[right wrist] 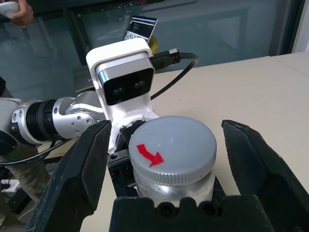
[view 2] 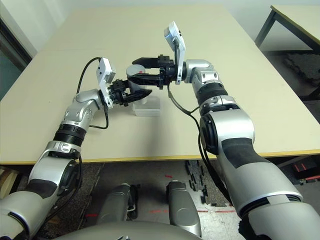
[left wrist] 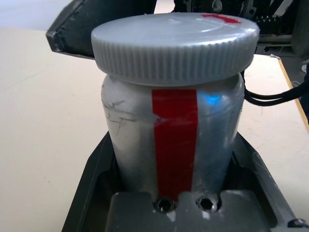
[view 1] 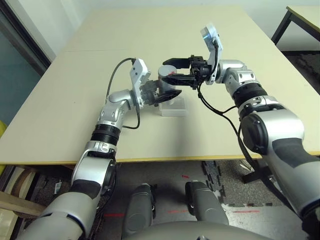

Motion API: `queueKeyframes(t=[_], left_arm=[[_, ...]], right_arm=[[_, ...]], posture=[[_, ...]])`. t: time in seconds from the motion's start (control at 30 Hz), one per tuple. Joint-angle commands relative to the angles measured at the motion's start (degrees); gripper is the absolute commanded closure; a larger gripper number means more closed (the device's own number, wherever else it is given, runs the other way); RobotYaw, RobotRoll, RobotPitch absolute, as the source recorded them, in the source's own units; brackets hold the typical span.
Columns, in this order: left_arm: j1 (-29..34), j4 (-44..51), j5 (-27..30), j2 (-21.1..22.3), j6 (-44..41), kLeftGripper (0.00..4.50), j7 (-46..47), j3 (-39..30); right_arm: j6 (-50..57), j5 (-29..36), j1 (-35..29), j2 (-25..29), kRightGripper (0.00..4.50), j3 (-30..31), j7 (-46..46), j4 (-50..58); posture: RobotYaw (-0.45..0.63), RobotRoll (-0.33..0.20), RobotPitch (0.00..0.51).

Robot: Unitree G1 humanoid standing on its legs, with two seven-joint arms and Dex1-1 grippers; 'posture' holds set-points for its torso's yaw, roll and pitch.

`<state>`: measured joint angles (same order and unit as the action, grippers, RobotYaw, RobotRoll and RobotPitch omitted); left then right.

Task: Pour the medicine from the bottle into the box.

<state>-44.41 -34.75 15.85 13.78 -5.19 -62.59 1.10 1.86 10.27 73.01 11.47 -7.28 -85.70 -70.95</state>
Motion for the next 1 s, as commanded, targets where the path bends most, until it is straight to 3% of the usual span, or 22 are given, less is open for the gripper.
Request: queueKeyframes(t=[0.03,0.2,0.27,0.4,0.67,1.0], left_arm=[[-0.8,-0.4,-0.1,-0.1,0.2,1.85,-0.2,0.3],[-1.0,-0.4,0.0,-0.2,0.1,1.85,-0.1,0.2],[-1.0,-0.4,0.1,-0.2,0.0,1.85,0.0,0.2],[-1.0,-0.3,0.1,-0.2,-0.1,1.85,0.0,0.1],[-0.7,0.1,0.2,0.1,-0.5,1.85,0.1,0.0],[-0.6,-0.2,0.2,0.3,-0.4,1.85,0.3,-0.2]], right_arm=[[-1.1,-0.2,0.2,-0.2,0.00,0.2,0.3,0.7],[-2.2,-0.7,0.0,-0.3,0.17,0.7,0.5,0.7],[-2.8,-1.1,-0.1,-0.3,0.60,1.1,0.4,0.8],[-3.1,-1.1,-0.3,-0.4,1.93,1.2,0.4,0.7],[-2.5,-0.4,-0.4,-0.8,1.92,0.5,1.0,0.5],[4.5,6.0,1.9,0.0,1.92,-6.0,2.8,0.8]], posture=[[-0.16,0.000,0.082],[-0.16,0.000,0.082],[-0.16,0.000,0.082],[-0.16,0.000,0.082],[-0.15,0.000,0.087],[-0.15,0.000,0.088]])
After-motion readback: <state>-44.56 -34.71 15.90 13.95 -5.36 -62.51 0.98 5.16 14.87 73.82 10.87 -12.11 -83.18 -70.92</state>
